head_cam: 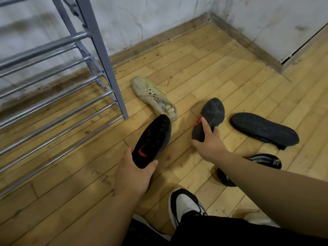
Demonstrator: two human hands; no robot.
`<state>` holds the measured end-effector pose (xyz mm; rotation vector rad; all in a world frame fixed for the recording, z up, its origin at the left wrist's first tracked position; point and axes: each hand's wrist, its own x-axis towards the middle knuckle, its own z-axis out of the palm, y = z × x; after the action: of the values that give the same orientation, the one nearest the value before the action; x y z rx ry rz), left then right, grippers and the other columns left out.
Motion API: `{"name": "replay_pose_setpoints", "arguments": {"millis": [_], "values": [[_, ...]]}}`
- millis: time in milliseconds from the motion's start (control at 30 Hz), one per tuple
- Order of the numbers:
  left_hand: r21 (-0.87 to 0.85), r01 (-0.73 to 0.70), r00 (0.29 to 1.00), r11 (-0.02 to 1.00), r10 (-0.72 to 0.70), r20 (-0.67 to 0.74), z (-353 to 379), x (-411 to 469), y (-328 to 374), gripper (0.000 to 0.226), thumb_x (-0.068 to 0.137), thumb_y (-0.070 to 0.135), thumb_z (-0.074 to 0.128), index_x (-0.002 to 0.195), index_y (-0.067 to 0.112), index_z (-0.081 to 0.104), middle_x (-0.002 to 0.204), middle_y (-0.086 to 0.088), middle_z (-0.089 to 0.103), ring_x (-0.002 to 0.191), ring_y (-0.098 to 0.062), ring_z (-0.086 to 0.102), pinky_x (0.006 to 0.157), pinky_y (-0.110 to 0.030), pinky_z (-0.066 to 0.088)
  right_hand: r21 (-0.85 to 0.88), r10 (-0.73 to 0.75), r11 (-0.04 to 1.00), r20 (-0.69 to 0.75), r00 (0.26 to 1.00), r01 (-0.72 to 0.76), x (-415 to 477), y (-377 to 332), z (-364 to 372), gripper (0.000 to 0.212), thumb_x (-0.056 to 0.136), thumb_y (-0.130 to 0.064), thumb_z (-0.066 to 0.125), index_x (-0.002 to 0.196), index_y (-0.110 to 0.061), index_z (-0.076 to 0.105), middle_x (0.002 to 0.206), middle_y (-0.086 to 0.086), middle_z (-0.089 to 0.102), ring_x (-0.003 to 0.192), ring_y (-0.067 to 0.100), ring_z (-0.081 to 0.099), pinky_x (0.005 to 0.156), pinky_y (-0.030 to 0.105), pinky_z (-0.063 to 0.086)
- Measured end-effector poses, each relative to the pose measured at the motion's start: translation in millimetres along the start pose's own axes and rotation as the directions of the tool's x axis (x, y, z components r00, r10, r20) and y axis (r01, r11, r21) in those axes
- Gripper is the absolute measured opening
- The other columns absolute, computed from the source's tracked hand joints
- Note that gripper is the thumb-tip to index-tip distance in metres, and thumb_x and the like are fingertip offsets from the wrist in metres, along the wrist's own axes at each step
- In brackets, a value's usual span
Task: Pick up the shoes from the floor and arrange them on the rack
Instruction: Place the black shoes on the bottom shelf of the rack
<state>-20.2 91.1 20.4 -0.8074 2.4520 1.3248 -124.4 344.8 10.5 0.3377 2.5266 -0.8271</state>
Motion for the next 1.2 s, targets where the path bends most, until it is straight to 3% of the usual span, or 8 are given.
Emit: {"name": "replay_pose_setpoints", "arguments": {"millis": [167,267,400,567,667,733,1033,1200], "values": [[-0.123,-0.047,0.999,0.991,0.044,-0.023,-11,-12,22,0.076,0.075,0.06,0.077,0.137,0.037,0.04,0.115,0.021,0.055,0.108,-0.009,0.057,0.087,-0.031,0.051,0.379,-0.133,0.909,-0.131,0.982,0.173,-20,-16,-25,0.072,0.106,-0.034,0.048,0.157,-0.056,0.001,0.162,-0.009,0.032,0.137,0.02,0.046,0.114,0.042,0.042],[-0.161,-0.074,0.997,0.984,0.071,-0.022,-18,-17,35,0.078,0.076,0.061,0.075,0.141,0.042,0.036,0.122,0.018,0.055,0.111,-0.01,0.056,0.087,-0.031,0.049,0.452,-0.099,0.879,-0.145,0.984,0.155,-32,-15,-22,0.065,0.108,-0.033,0.041,0.148,-0.07,0.006,0.164,-0.01,0.03,0.138,0.026,0.048,0.103,0.051,0.053],[-0.253,-0.029,0.999,0.967,0.035,0.022,-21,-26,44,0.081,0.08,0.054,0.076,0.147,0.039,0.032,0.125,0.012,0.051,0.11,-0.014,0.054,0.083,-0.033,0.045,0.683,0.036,0.726,-0.142,0.989,0.071,-38,-7,-7,0.064,0.108,-0.021,0.04,0.153,-0.06,0.017,0.165,-0.009,0.026,0.146,0.027,0.036,0.107,0.058,0.047],[-0.429,0.13,0.99,0.894,-0.094,0.104,-10,-31,38,0.085,0.083,0.043,0.079,0.152,0.03,0.032,0.129,0.007,0.051,0.109,-0.018,0.045,0.09,-0.039,0.042,0.453,0.119,0.889,-0.103,0.988,-0.06,-41,21,9,0.084,0.1,-0.031,0.063,0.161,-0.045,0.006,0.164,0.001,0.033,0.142,0.03,0.044,0.11,0.048,0.047],[-0.423,0.186,0.981,0.887,-0.142,0.133,-3,-32,29,0.087,0.081,0.037,0.081,0.152,0.03,0.031,0.124,0.007,0.05,0.11,-0.02,0.046,0.092,-0.041,0.043,0.332,0.143,0.936,-0.054,0.988,-0.118,-43,41,16,0.09,0.098,-0.034,0.066,0.161,-0.046,0.002,0.157,0.005,0.044,0.134,0.03,0.051,0.102,0.038,0.049],[-0.387,0.197,0.978,0.901,-0.152,0.145,0,-32,23,0.086,0.079,0.036,0.083,0.149,0.029,0.034,0.123,0.008,0.052,0.107,-0.019,0.048,0.09,-0.039,0.044,0.276,0.14,0.954,-0.056,0.989,-0.12,-42,46,14,0.098,0.091,-0.048,0.071,0.158,-0.051,0.0,0.153,0.008,0.043,0.131,0.031,0.052,0.103,0.043,0.05],[-0.068,0.205,0.977,0.976,-0.201,0.066,8,-20,4,0.102,0.067,0.047,0.086,0.151,0.033,0.03,0.131,0.004,0.055,0.114,-0.021,0.055,0.092,-0.038,0.05,-0.024,0.124,0.992,-0.032,0.992,-0.124,-9,22,18,0.109,0.08,-0.064,0.072,0.15,-0.061,-0.012,0.166,0.008,-0.016,0.138,0.044,0.039,0.105,0.053,0.05],[0.295,-0.009,0.989,0.955,-0.036,0.147,12,-12,-6,0.118,0.067,0.058,0.078,0.157,0.042,0.003,0.141,-0.003,0.038,0.126,-0.027,0.048,0.101,-0.044,0.048,-0.116,0.174,0.978,-0.015,0.985,-0.174,6,10,21,0.11,0.082,-0.056,0.072,0.15,-0.06,-0.014,0.162,0.009,-0.033,0.139,0.049,0.037,0.105,0.051,0.05]]}}
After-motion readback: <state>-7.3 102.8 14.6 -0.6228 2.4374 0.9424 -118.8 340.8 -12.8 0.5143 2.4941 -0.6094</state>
